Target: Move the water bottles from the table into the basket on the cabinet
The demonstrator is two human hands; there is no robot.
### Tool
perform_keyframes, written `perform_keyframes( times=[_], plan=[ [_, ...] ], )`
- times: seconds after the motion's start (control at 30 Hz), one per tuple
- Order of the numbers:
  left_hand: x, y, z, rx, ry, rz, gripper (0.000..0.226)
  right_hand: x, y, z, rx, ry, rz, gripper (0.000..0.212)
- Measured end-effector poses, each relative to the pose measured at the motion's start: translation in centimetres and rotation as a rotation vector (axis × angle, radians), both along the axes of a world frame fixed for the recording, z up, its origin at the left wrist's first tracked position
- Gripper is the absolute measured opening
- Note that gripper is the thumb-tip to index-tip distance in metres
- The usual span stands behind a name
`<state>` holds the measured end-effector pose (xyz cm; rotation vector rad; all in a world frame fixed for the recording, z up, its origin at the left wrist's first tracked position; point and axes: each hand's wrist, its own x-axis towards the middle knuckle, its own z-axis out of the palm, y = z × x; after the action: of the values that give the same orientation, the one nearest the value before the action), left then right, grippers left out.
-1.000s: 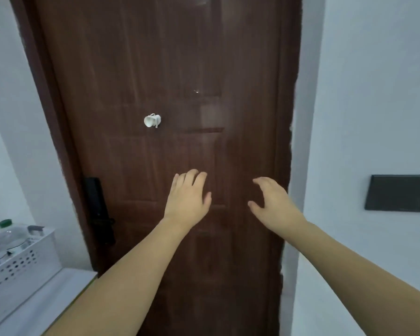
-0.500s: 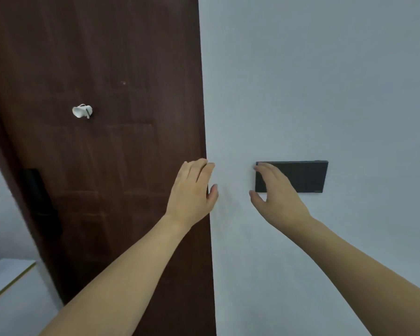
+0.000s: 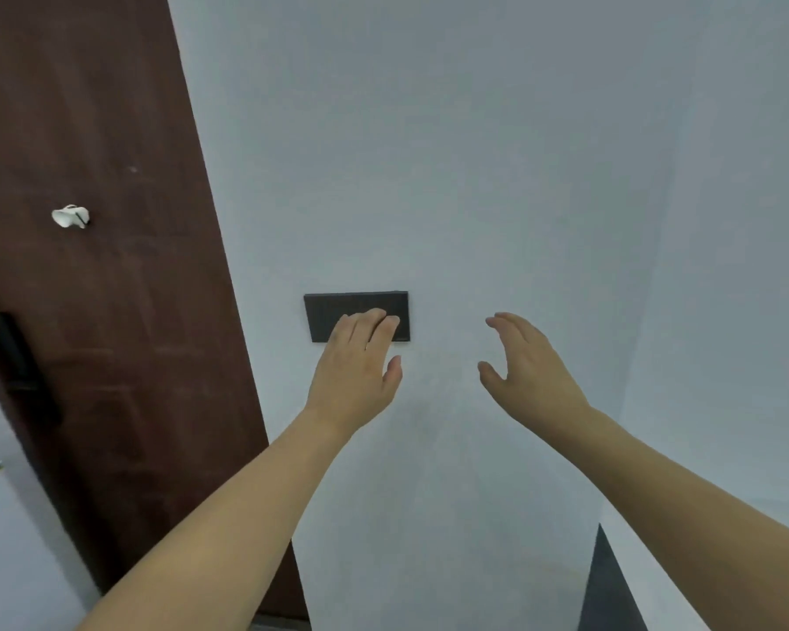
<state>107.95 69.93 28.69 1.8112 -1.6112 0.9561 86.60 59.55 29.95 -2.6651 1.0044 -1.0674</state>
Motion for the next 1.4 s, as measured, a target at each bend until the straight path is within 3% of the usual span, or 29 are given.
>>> perform_keyframes(
  times=[0.23,0.6,0.97,1.1,1.27,1.4],
  plan=[
    [-11.1,-4.8,-1.1,0.031,0.018,-0.095,0.045,-10.9,-4.0,-1.4,0.048,-0.044,-0.04,0.057],
    [-30.5,-10.9,-1.4,0.082,0.165,0.047,0.048,-30.6,-11.5,-3.0,0.124,-0.005,0.007,0.057],
    [-45.8,-19.6,-2.7,0.175,0.2,0.101,0.052,-44.7,-19.5,-4.3,0.185,-0.006,0.027,0.06],
    [-52.7,-22.7,-2.9,0.25,0.072,0.161,0.05,-52.7,-23.4,-4.8,0.223,-0.002,0.007,0.06],
    [-61.0,-26.1,-3.1,0.255,0.169,0.265,0.053,-62.3,-27.5,-5.6,0.247,0.042,0.008,0.061],
    [-66.1,-29.0,-2.8,0.268,0.141,0.248,0.052,-67.8,-30.8,-4.9,0.255,0.035,-0.011,0.062]
  ],
)
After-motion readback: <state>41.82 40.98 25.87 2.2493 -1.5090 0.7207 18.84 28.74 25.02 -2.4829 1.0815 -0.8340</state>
